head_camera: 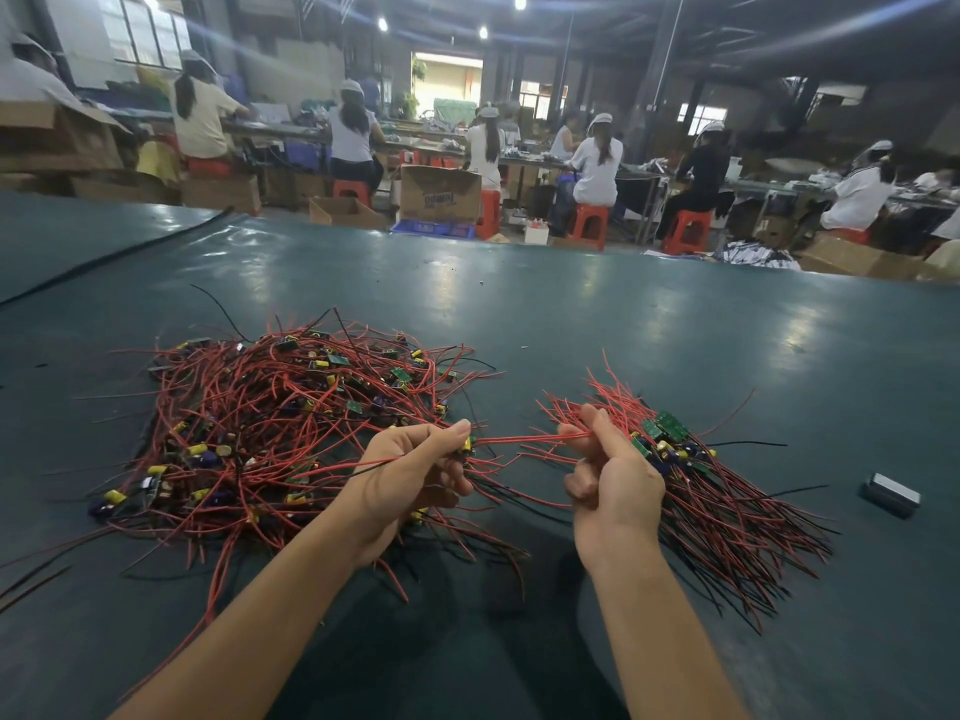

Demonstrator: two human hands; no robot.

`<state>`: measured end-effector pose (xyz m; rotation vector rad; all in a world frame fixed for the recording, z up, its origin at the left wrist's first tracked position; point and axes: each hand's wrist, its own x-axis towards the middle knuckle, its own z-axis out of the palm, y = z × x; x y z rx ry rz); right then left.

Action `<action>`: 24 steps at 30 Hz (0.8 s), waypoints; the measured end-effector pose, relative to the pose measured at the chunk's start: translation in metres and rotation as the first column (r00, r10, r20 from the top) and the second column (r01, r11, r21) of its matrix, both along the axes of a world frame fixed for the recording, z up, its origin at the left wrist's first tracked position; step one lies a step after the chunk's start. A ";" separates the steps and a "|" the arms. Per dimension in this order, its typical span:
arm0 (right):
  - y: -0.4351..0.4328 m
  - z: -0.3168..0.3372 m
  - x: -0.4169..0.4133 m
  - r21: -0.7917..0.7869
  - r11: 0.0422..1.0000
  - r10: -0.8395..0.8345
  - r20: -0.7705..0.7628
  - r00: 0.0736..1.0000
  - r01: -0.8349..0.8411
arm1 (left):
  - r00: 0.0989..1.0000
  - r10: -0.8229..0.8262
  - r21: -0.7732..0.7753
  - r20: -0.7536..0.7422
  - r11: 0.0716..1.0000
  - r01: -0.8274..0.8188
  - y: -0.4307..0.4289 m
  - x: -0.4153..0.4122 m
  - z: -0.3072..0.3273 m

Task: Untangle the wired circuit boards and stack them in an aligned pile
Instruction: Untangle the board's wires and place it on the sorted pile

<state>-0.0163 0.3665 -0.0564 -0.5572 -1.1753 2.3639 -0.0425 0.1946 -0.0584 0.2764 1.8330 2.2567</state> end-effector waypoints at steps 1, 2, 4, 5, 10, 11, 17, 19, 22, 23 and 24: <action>-0.001 0.000 0.000 0.002 1.000 -0.004 -0.003 1.000 0.004 | 1.000 0.000 0.008 -0.001 1.000 0.000 0.000 0.000 0.000; -0.002 -0.001 0.000 0.010 1.000 -0.008 -0.004 1.000 0.008 | 1.000 0.009 0.020 -0.003 1.000 -0.009 0.000 0.000 0.000; -0.008 -0.002 0.000 0.041 0.999 0.000 0.000 1.000 0.000 | 0.999 0.037 0.043 -0.006 0.998 -0.036 -0.001 -0.001 0.000; -0.011 -0.003 0.000 0.063 0.998 0.021 0.007 1.000 -0.021 | 0.999 0.045 0.050 -0.006 0.998 -0.044 -0.002 -0.001 0.000; -0.027 -0.007 0.003 0.208 0.956 0.196 0.060 0.979 -0.205 | 0.999 0.041 0.113 0.027 0.993 -0.044 -0.005 -0.003 -0.003; -0.030 -0.008 0.005 0.229 0.944 0.232 0.051 0.971 -0.237 | 0.999 0.026 0.117 0.042 0.993 -0.031 -0.006 -0.004 -0.004; -0.046 -0.012 0.011 0.383 0.891 0.318 -0.142 0.937 -0.244 | 0.978 -0.117 0.133 0.171 0.987 0.095 -0.004 0.001 -0.005; -0.049 -0.012 0.012 0.438 0.880 0.285 -0.185 0.940 -0.181 | 0.953 -0.160 0.242 0.256 0.965 0.097 -0.002 0.001 -0.002; -0.051 -0.015 0.012 0.499 0.864 0.224 -0.254 0.941 -0.070 | 0.887 -0.229 0.374 0.402 0.925 0.070 0.001 0.001 0.001; -0.052 -0.016 0.012 0.518 0.855 0.207 -0.274 0.939 -0.038 | 0.870 -0.236 0.376 0.433 0.925 0.063 0.002 0.002 0.002; -0.053 -0.017 0.011 0.539 0.842 0.201 -0.288 0.936 -0.015 | 0.862 -0.235 0.366 0.449 0.928 0.062 0.004 0.002 0.001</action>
